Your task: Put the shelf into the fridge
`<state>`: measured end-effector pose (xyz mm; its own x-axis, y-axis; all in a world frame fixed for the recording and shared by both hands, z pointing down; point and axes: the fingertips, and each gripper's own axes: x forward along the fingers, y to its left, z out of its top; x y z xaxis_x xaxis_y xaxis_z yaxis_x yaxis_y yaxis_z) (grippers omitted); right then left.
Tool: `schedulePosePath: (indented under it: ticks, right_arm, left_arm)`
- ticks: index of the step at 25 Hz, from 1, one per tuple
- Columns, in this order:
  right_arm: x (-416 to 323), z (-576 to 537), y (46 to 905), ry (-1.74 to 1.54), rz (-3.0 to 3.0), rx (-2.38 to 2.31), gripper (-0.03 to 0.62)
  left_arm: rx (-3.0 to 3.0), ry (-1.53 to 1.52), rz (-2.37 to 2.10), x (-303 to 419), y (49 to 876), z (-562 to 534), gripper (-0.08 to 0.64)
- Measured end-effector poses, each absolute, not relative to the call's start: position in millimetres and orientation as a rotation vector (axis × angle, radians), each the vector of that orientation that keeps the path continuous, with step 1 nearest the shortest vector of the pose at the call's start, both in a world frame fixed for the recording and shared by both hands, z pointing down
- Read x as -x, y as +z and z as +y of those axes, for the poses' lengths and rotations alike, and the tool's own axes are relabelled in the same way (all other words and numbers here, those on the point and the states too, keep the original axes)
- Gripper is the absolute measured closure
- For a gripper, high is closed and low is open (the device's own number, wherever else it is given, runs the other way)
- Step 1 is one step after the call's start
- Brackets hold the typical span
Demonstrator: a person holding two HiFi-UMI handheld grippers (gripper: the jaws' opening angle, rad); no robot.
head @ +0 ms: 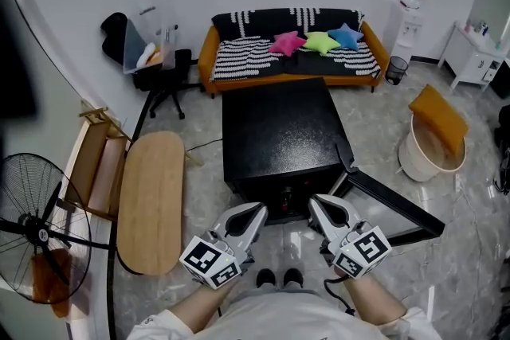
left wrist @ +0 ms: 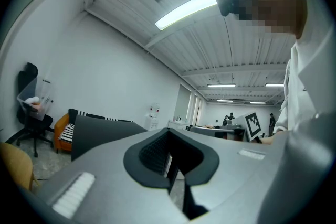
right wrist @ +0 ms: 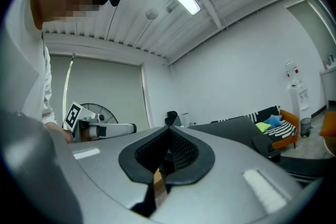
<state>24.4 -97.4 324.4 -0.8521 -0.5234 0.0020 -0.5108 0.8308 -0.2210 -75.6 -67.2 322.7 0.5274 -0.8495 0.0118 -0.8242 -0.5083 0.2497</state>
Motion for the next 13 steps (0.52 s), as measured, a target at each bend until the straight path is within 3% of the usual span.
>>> schedulePosePath:
  ticks: [13]
  right_arm:
    - [-28.5, -93.3, 317.2, -0.339, 2.94, 0.798, 0.588]
  left_arm:
    - [-2.544, -0.183, -1.426, 68.6, 315.0, -60.2, 0.565]
